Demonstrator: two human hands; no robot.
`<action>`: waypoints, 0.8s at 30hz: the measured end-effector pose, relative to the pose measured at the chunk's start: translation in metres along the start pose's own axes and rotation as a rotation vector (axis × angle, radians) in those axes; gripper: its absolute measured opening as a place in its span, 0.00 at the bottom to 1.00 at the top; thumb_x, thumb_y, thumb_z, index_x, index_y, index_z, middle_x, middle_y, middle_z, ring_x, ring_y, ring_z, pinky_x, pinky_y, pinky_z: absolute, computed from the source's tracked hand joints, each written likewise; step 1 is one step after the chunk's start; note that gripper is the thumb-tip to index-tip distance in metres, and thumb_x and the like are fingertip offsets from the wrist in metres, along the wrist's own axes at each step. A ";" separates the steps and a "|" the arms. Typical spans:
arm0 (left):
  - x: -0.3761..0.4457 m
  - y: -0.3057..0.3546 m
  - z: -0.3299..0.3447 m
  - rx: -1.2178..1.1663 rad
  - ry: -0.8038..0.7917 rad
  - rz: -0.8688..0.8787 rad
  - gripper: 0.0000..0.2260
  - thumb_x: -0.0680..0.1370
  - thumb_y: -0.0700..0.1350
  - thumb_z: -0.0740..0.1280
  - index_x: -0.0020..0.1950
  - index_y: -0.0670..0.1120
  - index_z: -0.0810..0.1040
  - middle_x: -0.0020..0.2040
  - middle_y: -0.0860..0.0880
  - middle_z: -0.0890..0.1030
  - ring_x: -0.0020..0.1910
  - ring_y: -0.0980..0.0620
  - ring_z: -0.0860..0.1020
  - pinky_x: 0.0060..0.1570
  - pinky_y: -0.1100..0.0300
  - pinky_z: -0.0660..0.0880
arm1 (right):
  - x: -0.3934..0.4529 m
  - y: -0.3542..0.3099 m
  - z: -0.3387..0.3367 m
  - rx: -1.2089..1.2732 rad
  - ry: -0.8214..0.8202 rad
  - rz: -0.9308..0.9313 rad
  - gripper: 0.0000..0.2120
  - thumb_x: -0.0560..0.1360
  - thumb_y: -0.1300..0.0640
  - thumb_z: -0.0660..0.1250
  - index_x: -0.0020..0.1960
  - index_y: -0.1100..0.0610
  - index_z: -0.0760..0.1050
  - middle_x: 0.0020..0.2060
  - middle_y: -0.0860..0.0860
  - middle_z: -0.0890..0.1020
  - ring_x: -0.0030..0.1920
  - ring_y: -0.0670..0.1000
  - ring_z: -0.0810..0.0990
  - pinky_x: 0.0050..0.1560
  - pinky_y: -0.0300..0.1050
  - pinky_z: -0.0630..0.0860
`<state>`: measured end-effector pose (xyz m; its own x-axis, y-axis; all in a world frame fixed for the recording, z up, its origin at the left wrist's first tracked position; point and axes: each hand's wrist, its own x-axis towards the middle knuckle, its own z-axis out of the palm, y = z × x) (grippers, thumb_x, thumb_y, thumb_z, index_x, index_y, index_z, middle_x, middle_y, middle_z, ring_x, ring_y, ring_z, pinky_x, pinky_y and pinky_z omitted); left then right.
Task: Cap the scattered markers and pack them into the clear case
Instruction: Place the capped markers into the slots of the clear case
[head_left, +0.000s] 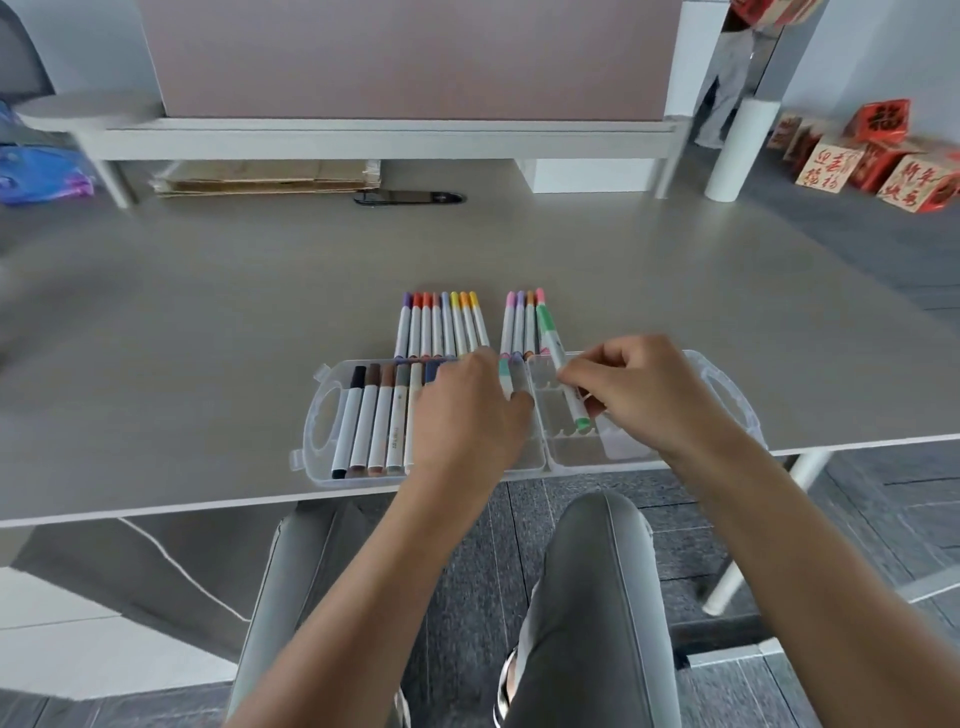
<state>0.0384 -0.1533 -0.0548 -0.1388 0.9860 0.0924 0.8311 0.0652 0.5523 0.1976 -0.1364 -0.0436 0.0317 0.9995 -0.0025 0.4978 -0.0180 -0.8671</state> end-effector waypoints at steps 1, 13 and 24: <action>-0.001 0.001 0.002 0.026 0.003 0.007 0.14 0.79 0.52 0.65 0.62 0.48 0.77 0.47 0.49 0.83 0.46 0.46 0.81 0.46 0.50 0.79 | 0.000 0.001 -0.001 -0.003 0.001 -0.002 0.08 0.75 0.55 0.75 0.40 0.59 0.85 0.34 0.54 0.87 0.33 0.48 0.84 0.45 0.50 0.82; -0.009 -0.023 0.019 0.131 0.101 0.105 0.14 0.82 0.54 0.62 0.64 0.54 0.81 0.56 0.50 0.82 0.57 0.46 0.75 0.58 0.49 0.70 | 0.006 0.007 0.005 -0.030 -0.023 0.002 0.08 0.74 0.55 0.75 0.38 0.58 0.84 0.33 0.55 0.86 0.37 0.57 0.86 0.50 0.59 0.85; -0.016 -0.034 0.015 0.151 0.091 0.187 0.14 0.84 0.51 0.58 0.61 0.52 0.81 0.49 0.51 0.78 0.54 0.47 0.74 0.56 0.50 0.71 | 0.001 0.006 0.025 -0.252 -0.029 -0.044 0.09 0.73 0.55 0.75 0.36 0.56 0.84 0.30 0.51 0.85 0.36 0.55 0.86 0.47 0.59 0.85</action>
<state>0.0203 -0.1687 -0.0871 -0.0170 0.9656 0.2595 0.9168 -0.0885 0.3894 0.1789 -0.1349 -0.0614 -0.0182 0.9997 0.0149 0.6988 0.0233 -0.7149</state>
